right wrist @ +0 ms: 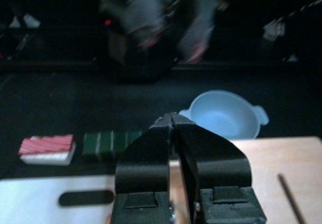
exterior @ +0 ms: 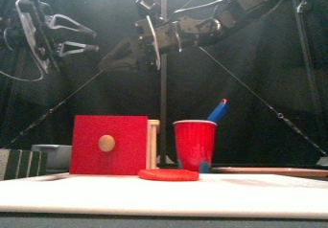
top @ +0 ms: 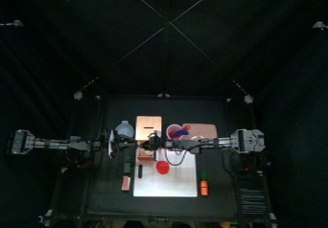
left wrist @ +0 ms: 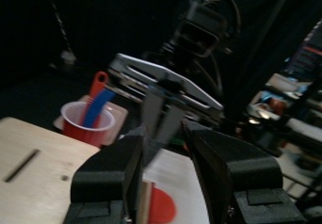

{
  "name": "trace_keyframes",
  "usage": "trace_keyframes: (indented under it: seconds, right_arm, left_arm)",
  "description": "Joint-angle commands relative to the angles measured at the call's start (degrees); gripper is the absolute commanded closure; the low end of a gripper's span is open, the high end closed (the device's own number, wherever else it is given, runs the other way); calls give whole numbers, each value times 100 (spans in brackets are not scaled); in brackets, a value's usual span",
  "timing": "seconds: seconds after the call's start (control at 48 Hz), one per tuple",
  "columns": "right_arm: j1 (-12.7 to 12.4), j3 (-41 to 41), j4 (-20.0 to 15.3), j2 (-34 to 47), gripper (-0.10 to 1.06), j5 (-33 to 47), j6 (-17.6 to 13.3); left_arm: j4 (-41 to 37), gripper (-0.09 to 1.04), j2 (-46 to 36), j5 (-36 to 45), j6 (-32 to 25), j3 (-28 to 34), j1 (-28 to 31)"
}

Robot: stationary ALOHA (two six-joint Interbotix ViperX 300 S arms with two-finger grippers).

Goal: Get the cutter from the drawer then cut the dough then place the extra dough in the bowl
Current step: Place the cutter on the board

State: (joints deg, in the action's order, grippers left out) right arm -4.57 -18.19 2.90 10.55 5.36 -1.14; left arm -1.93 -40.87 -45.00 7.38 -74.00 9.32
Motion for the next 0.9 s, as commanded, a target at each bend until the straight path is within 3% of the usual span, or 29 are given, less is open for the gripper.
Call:
trace_keyframes:
  seconds: [0.021, 0.188, 0.542, 0.896]
  right_arm:
    - [0, 62, -211, -264, 45, -483, 0]
    - [-18, 211, -193, -141, 24, -1125, 9]
    - [-281, 290, -97, 316, 24, -1283, 18]
    - [-237, 606, -26, 642, 24, -1846, 9]
  left_arm:
    - [-466, 21, -26, -149, -404, 35, -9]
    - [-571, 21, -26, -158, -422, 26, -9]
    - [-571, 21, -26, -149, -404, -97, -9]
    - [-237, 21, -26, -149, -413, -202, -9]
